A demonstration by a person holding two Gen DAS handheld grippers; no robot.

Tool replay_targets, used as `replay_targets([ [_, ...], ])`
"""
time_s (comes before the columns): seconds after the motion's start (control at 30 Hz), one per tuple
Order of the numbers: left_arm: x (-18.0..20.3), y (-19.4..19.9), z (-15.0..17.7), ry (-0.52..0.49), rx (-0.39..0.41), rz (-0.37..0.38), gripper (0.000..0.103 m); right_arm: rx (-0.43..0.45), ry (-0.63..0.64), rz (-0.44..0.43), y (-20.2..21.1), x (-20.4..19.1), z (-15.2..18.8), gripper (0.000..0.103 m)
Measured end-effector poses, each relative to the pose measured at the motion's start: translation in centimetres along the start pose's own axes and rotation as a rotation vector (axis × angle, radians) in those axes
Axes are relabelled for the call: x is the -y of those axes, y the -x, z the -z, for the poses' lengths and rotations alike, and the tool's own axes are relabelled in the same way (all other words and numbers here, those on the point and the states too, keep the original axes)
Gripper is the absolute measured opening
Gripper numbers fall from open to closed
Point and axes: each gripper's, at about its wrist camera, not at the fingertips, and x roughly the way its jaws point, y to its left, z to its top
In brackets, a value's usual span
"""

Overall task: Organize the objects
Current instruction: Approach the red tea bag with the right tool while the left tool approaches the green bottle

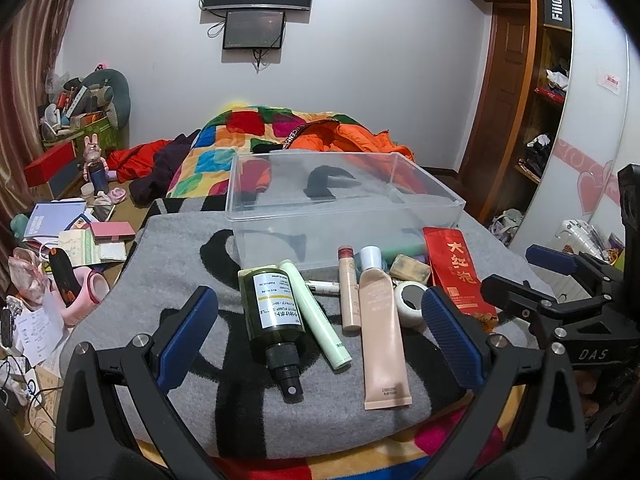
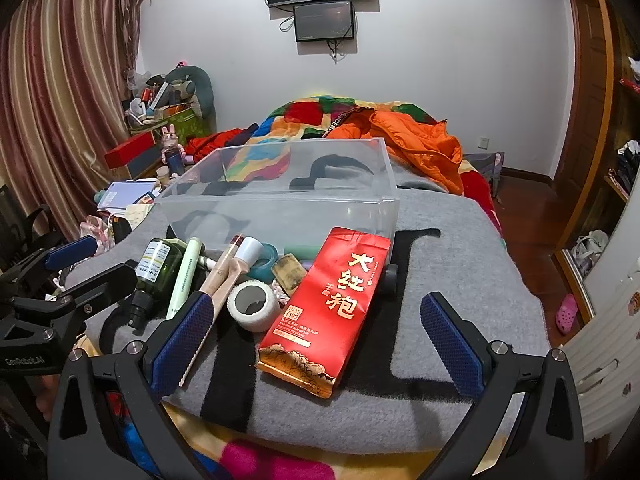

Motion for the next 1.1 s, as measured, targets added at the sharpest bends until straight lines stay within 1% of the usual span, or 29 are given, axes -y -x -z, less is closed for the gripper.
replay_targets([
  [0.2, -0.2, -0.2, 0.0, 0.004, -0.006, 0.018, 0.103, -0.002, -0.002, 0.001, 0.0, 0.0, -0.1, 0.103],
  [0.47, -0.7, -1.0, -0.1, 0.016, -0.024, 0.019, 0.103, -0.004, -0.005, 0.000, -0.2, 0.1, -0.1, 0.103],
  [0.77, -2.2, -2.4, 0.0, 0.044, -0.053, -0.012, 0.103, -0.037, -0.025, -0.002, -1.9, 1.0, -0.4, 0.103],
  [1.0, -4.0, -3.9, 0.4, 0.068, -0.079, -0.054, 0.103, -0.086, -0.083, -0.006, -3.7, 2.8, -0.3, 0.103],
  [1.03, -4.3, -4.2, 0.4, 0.075, -0.085, -0.058, 0.101, -0.099, -0.099, -0.006, -4.2, 3.2, -0.2, 0.103],
  [1.07, -4.5, -4.5, 0.4, 0.082, -0.092, -0.060, 0.094, -0.108, -0.112, -0.008, -4.5, 3.4, -0.1, 0.103],
  [1.1, -4.6, -4.8, 0.4, 0.084, -0.098, -0.058, 0.090, -0.118, -0.131, -0.012, -4.9, 3.8, -0.1, 0.103],
])
